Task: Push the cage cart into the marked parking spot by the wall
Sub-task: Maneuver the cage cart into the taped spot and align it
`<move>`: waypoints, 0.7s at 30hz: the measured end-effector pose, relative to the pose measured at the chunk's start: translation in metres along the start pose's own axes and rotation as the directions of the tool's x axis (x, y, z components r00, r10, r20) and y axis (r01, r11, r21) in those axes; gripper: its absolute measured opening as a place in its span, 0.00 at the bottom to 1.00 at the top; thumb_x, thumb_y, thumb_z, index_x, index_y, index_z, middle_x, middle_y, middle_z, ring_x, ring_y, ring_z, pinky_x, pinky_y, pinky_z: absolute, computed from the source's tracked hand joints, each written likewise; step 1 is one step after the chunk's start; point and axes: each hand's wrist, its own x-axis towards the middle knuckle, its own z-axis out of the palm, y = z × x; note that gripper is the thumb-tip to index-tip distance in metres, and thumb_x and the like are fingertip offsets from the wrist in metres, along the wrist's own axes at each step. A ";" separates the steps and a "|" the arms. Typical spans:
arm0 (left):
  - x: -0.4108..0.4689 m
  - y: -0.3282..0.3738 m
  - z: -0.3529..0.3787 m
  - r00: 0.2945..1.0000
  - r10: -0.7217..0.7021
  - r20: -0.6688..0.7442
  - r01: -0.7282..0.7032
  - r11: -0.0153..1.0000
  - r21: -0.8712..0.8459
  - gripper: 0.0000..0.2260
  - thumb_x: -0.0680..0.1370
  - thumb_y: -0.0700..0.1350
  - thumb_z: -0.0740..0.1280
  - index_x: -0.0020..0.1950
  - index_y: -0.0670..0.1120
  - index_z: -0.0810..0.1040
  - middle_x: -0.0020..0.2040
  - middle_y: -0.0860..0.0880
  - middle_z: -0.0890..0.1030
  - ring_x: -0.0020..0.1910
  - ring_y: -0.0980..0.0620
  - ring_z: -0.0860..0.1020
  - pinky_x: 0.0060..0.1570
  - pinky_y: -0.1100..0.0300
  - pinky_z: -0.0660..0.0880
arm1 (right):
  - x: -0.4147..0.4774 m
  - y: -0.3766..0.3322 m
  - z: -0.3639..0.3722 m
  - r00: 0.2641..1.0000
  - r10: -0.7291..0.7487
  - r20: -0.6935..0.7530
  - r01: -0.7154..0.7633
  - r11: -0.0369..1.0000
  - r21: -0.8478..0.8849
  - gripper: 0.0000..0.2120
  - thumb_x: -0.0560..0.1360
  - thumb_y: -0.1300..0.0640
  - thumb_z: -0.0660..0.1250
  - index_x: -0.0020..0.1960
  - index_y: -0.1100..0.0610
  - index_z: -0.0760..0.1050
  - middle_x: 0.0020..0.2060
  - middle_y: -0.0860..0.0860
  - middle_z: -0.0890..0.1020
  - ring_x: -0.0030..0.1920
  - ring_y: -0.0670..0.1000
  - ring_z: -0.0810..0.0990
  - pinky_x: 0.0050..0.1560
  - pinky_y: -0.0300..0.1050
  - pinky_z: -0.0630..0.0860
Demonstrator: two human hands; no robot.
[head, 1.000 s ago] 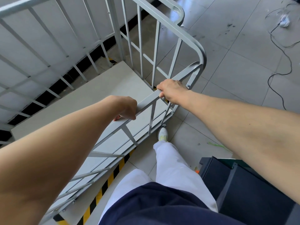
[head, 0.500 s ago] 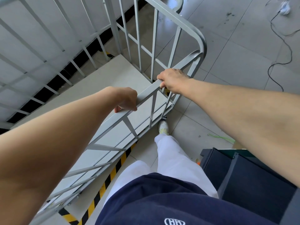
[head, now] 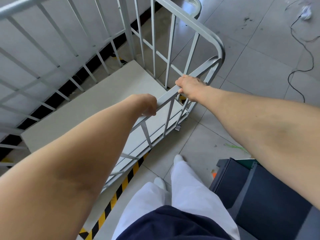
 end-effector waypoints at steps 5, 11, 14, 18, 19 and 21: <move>-0.003 -0.002 -0.003 1.000 0.003 0.003 -0.003 1.000 -0.020 0.13 0.80 0.45 0.61 0.57 0.37 0.78 0.30 0.48 0.68 0.28 0.50 0.67 0.42 0.57 0.69 | 0.001 -0.002 -0.006 0.997 0.022 0.069 -0.022 1.000 -0.004 0.03 0.80 0.58 0.60 0.48 0.55 0.69 0.50 0.57 0.70 0.57 0.62 0.76 0.56 0.53 0.72; 0.002 0.000 -0.005 1.000 -0.019 0.013 0.019 1.000 -0.020 0.12 0.80 0.45 0.62 0.39 0.41 0.69 0.29 0.48 0.68 0.27 0.52 0.66 0.42 0.56 0.69 | 0.002 0.002 -0.006 0.996 0.017 0.086 -0.020 0.999 0.040 0.03 0.79 0.59 0.61 0.46 0.54 0.68 0.50 0.56 0.72 0.58 0.61 0.76 0.57 0.55 0.74; 0.006 -0.001 -0.004 0.999 -0.027 0.022 0.027 1.000 -0.016 0.17 0.80 0.45 0.61 0.32 0.42 0.66 0.29 0.48 0.68 0.27 0.51 0.66 0.42 0.56 0.69 | 0.002 0.005 -0.004 0.998 -0.007 0.069 0.006 1.000 0.024 0.05 0.80 0.57 0.60 0.52 0.57 0.72 0.56 0.57 0.74 0.62 0.59 0.73 0.59 0.54 0.72; 0.007 0.000 -0.004 0.999 -0.031 0.044 0.032 0.999 -0.007 0.09 0.80 0.47 0.61 0.47 0.41 0.74 0.36 0.46 0.74 0.32 0.47 0.72 0.42 0.57 0.69 | 0.000 0.006 -0.007 0.994 -0.062 0.087 0.060 0.998 0.023 0.12 0.81 0.53 0.59 0.57 0.60 0.71 0.59 0.56 0.74 0.65 0.57 0.69 0.64 0.55 0.70; 0.007 0.000 -0.005 0.998 -0.026 0.058 0.027 1.000 -0.008 0.11 0.80 0.47 0.61 0.52 0.40 0.76 0.42 0.44 0.77 0.38 0.44 0.75 0.43 0.56 0.69 | -0.001 0.005 -0.010 0.993 -0.065 0.098 0.063 0.998 0.026 0.11 0.81 0.51 0.59 0.56 0.59 0.71 0.58 0.57 0.74 0.64 0.57 0.70 0.64 0.56 0.70; 0.008 -0.001 -0.006 0.998 -0.017 0.062 0.018 1.000 -0.023 0.16 0.81 0.50 0.61 0.60 0.39 0.76 0.55 0.42 0.79 0.51 0.41 0.77 0.47 0.55 0.69 | -0.002 0.005 -0.016 0.992 -0.057 0.111 0.053 0.998 0.038 0.10 0.80 0.50 0.60 0.49 0.57 0.69 0.56 0.57 0.75 0.61 0.59 0.72 0.62 0.56 0.71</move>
